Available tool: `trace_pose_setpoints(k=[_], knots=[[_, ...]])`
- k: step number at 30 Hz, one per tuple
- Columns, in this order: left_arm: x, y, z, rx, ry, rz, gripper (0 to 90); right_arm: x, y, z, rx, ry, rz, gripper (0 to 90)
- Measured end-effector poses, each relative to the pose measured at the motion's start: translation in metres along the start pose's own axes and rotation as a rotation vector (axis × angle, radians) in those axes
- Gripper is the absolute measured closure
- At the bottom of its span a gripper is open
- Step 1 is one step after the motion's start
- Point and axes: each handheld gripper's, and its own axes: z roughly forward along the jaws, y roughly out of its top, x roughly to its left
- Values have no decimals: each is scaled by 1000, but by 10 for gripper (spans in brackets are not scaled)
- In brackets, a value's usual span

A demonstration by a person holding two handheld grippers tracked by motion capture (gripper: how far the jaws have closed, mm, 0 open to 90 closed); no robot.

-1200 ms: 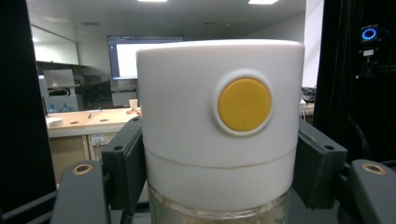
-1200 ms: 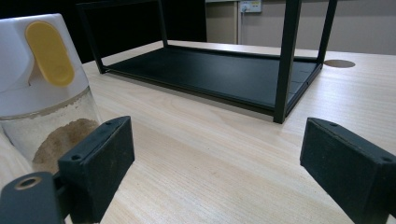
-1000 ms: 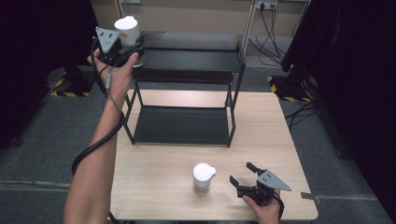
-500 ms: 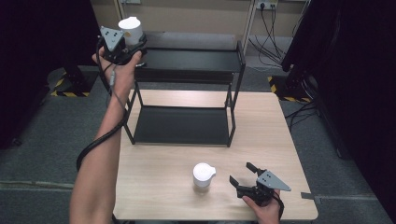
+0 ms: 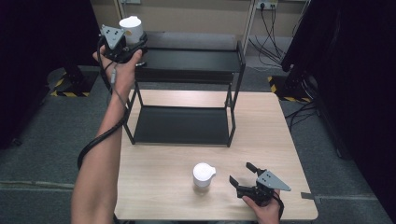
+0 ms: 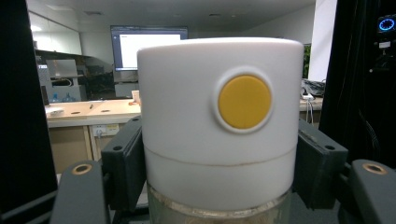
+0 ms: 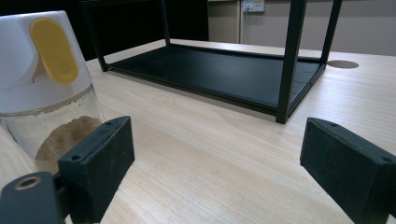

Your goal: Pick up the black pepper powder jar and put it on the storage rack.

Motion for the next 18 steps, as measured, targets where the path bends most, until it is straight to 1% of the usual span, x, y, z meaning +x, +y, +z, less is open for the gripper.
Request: trace_pose_setpoints(k=[2,7,8,10,11,16,18], knots=[[1,2,0,3,-6,-7,292,0,0,0,1,-1,-3,102],[1,3,0,4,-5,-6,285,0,0,0,1,-1,-5,102],[0,3,0,11,-8,-14,251,0,0,0,1,0,-4,101],[-1,3,0,16,-4,-16,207,0,0,0,2,1,-4,102],[-2,2,-1,19,6,-18,190,0,0,0,2,1,-5,102],[-3,-2,-6,14,11,-27,158,1,0,0,2,1,-8,102],[-4,-3,-9,12,12,-24,149,1,0,0,3,0,-8,102]])
